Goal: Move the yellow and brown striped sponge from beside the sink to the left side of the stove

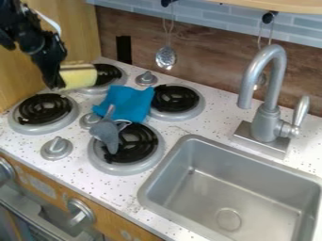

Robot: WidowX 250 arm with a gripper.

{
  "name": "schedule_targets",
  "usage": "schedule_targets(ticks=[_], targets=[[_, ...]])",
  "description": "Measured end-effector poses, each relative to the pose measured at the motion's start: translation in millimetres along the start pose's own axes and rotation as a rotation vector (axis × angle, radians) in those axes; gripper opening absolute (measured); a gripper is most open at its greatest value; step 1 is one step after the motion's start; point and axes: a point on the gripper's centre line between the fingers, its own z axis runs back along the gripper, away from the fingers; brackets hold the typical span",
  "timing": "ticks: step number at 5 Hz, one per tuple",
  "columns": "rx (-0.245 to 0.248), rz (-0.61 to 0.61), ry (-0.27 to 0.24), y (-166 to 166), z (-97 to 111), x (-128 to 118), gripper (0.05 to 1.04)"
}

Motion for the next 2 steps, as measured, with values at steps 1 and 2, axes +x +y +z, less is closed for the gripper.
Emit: schedule_targets(ticks=[1, 2], targets=[[-0.015, 0.04, 0.054, 8.6, -25.7, -9.8, 0.712], [-0.04, 0.096, 0.038, 6.6, -35.3, -10.3, 0.982]])
